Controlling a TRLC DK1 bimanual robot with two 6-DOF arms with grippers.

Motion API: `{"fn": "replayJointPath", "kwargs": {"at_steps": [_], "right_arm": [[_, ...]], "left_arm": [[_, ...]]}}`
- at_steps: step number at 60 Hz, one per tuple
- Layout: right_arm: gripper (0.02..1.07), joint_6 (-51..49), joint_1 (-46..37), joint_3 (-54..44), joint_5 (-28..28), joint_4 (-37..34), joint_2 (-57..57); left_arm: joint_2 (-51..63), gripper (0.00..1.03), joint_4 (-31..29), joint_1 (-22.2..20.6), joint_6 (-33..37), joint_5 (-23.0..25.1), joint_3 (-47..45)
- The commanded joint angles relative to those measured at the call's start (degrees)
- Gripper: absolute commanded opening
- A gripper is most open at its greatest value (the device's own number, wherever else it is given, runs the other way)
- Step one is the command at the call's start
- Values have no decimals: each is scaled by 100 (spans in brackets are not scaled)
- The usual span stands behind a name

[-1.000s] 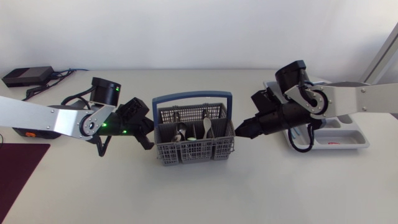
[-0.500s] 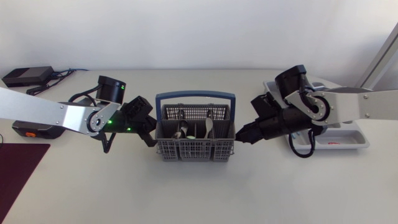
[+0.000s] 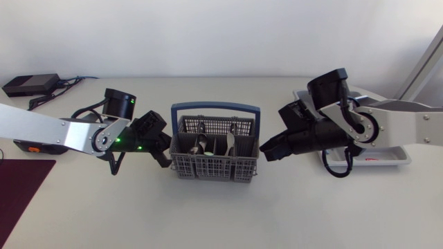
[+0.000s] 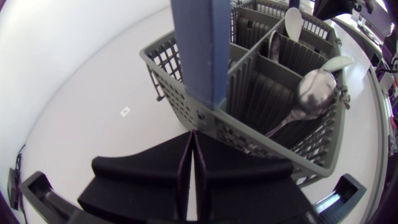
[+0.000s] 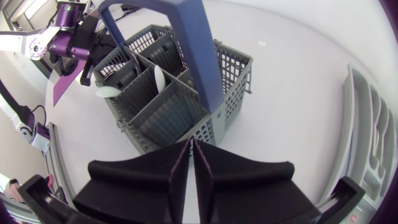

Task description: Unload the cutlery basket into the drawer organizer.

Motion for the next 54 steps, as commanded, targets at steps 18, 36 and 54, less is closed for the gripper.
{"fn": "replayJointPath", "kwargs": {"at_steps": [18,36,54], "right_arm": [[14,160,222,44,222,251,201],[15,151,187,26,433,462,315],[19,10,-94,-387,477,480,-203]], "left_arm": [[-316,4,5,-274,1,-11,-316],[-387,4,-4,-503,-87,-169,-351],[-1353,4,-197,-90,-34,-178,-615]]}}
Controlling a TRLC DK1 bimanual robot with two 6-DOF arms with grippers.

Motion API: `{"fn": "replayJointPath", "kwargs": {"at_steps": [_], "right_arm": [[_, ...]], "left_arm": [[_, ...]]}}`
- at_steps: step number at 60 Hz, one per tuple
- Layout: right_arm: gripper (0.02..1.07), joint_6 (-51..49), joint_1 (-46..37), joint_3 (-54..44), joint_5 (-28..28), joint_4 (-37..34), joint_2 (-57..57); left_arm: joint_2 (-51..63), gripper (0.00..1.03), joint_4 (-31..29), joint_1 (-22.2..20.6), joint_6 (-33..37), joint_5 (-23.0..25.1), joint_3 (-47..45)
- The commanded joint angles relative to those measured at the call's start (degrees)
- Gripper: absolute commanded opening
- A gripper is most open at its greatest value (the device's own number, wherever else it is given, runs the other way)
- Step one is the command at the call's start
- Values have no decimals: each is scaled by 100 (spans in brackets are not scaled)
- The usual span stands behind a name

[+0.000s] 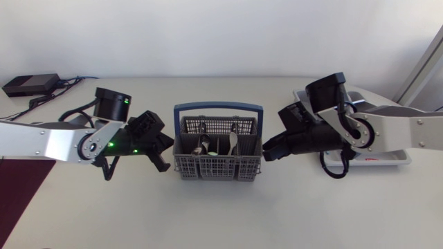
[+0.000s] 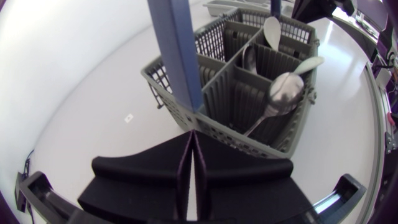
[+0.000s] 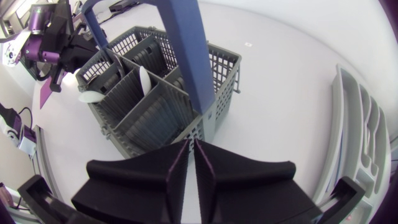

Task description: Unload the cutlery basket into the drawer organizer.

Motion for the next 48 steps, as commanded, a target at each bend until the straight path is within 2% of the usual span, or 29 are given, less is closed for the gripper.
{"fn": "replayJointPath", "kwargs": {"at_steps": [1,5,13,18,23,30,35,48], "right_arm": [[22,-38,-103,-249,-13,56,-315],[33,-56,-156,-355,-13,47,-508],[45,-73,-182,-522,31,21,-851],[56,-108,-182,-575,40,-67,-1045],[65,-205,-173,-680,40,-129,-1238],[66,-319,-112,-856,40,-173,-1484],[66,-381,-77,-979,49,-182,-1616],[66,-548,-33,-1304,75,-182,-1941]], "left_arm": [[-578,4,-121,109,-1,60,-206],[-974,10,-306,144,95,52,-233],[-1615,22,-604,74,139,34,-224],[-1896,33,-745,-242,174,-142,-224],[-2037,38,-806,-717,385,-502,-215],[-1976,38,-815,-1394,781,-1021,-101],[-1853,38,-842,-1701,957,-1144,84],[-991,38,-1149,-2202,1352,-1328,927]]}}
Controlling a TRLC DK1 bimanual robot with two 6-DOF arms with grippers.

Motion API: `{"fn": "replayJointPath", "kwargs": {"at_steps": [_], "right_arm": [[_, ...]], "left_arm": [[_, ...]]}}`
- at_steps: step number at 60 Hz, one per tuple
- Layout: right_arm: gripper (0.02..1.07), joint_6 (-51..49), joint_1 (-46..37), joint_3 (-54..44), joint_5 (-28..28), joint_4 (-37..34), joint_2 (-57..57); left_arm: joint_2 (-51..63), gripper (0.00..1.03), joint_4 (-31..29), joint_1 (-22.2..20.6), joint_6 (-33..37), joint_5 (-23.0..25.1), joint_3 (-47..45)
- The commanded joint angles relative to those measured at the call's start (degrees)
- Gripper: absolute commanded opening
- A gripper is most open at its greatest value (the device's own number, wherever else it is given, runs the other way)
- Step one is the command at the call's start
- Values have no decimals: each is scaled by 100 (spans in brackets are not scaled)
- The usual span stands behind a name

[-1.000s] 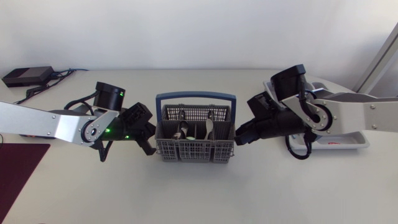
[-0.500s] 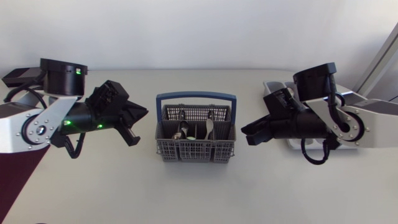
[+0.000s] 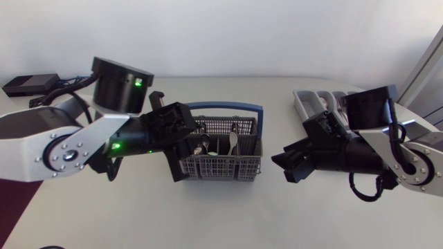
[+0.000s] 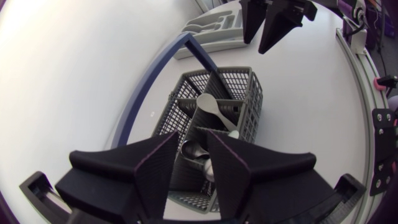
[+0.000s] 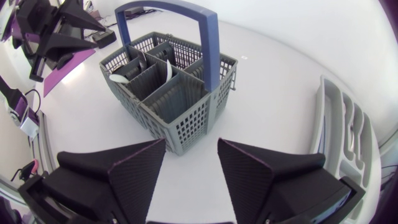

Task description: Unload the cutlery basket into the drawer organizer.

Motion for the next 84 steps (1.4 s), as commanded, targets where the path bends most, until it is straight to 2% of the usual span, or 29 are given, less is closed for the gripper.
{"fn": "replayJointPath", "kwargs": {"at_steps": [1,19,33,59,84], "right_arm": [[66,-152,42,-222,51,-33,-147],[66,-319,50,-460,51,-15,-428],[66,-398,59,-556,51,64,-489],[66,-460,77,-758,-10,196,-648],[68,-477,94,-794,-63,196,-718]], "left_arm": [[382,38,-74,-179,323,-96,388],[1436,38,-109,-820,1404,-834,994],[1832,37,-443,-961,1958,-966,1618],[2500,37,-716,-1049,2819,-1309,2181],[2851,37,-900,-882,3302,-1546,2559]]}}
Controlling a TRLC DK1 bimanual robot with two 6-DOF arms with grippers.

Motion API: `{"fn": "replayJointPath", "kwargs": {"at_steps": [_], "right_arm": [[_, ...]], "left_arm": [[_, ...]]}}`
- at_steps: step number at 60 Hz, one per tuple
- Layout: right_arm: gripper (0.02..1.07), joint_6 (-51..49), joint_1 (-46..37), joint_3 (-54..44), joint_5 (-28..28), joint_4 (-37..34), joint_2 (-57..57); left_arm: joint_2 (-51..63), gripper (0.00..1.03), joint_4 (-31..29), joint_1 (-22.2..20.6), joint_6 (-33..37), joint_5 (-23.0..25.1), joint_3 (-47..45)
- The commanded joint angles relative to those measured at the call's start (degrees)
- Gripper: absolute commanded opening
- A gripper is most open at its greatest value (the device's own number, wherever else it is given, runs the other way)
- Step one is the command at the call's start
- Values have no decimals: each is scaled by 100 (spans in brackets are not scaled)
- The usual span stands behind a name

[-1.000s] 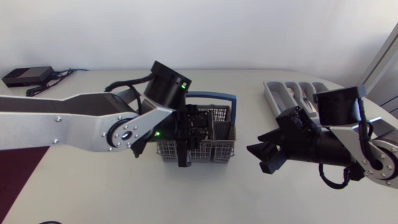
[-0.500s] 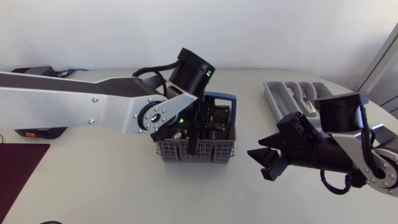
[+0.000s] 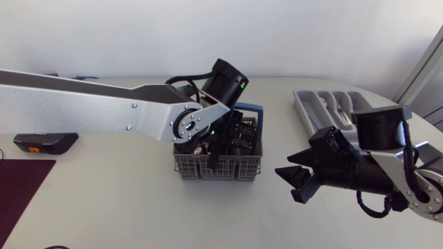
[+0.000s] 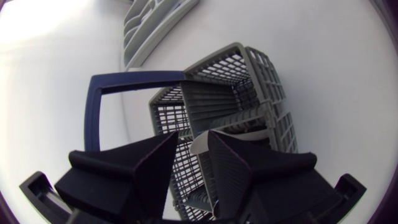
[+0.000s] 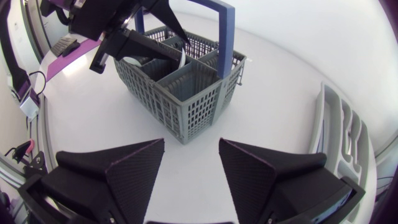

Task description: Unload the cutlery basket into the drawer organizer.

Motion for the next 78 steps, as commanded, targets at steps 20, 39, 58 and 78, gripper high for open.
{"fn": "replayJointPath", "kwargs": {"at_steps": [20,39,58,78], "right_arm": [[69,-123,73,-188,-32,100,-64],[69,-141,73,-215,-24,126,-73],[69,-141,99,-224,3,109,-144],[69,-141,196,-232,47,117,-126]], "left_arm": [[328,36,-142,135,455,-189,260],[196,24,-485,91,525,-180,198],[-147,14,-643,12,552,-180,-74],[-578,3,-678,-67,807,-163,-426]]}}
